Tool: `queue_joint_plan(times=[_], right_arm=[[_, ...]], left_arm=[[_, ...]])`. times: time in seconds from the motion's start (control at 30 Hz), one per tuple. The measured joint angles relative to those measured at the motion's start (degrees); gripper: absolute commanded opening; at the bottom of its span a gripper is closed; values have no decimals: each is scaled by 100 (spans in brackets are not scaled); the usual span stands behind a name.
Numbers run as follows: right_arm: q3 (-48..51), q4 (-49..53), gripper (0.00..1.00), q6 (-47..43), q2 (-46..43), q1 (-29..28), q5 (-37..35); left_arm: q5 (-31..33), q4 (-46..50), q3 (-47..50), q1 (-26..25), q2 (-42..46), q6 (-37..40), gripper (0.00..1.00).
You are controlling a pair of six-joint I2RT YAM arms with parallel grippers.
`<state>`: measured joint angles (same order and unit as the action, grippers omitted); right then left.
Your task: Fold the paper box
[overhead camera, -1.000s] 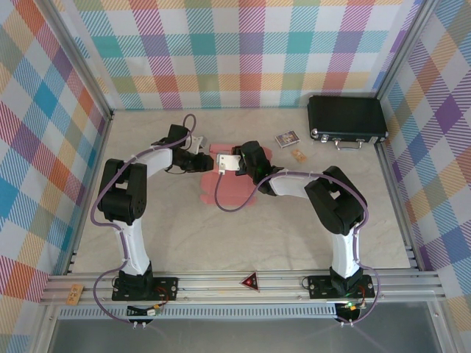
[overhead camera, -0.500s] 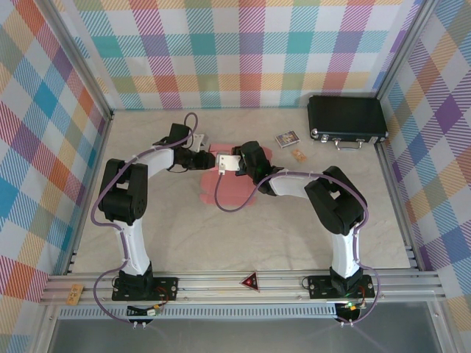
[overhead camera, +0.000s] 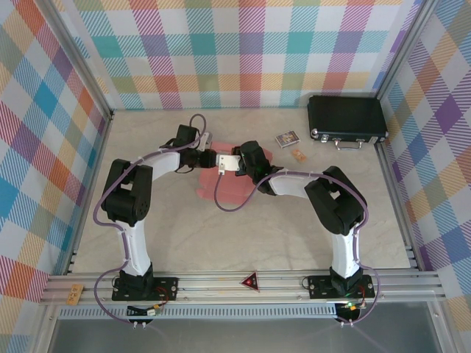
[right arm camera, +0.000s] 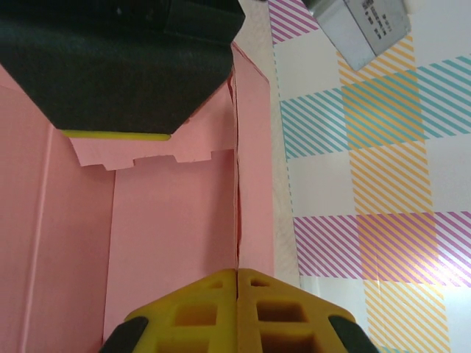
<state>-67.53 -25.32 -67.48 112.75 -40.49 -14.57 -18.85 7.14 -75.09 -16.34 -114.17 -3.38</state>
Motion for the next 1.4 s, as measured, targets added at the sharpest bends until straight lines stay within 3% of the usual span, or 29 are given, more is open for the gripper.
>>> queue_joint_plan(times=[0.4,0.83,1.23,1.4], right_arm=[[-55,140,0,85,0,-31,4],[-149,273,0,107,4,-37,2],[-151,264,0,260,4,-52,4],[-151,258,22,393,4,-55,4]], left_arm=[[748,-723,382,-142,0,-195,27],[977,-887,407,-223,0,-221,23],[1303,-883,411,-358,0,-142,7],[1556,-925,492,-448,48,-81,4]])
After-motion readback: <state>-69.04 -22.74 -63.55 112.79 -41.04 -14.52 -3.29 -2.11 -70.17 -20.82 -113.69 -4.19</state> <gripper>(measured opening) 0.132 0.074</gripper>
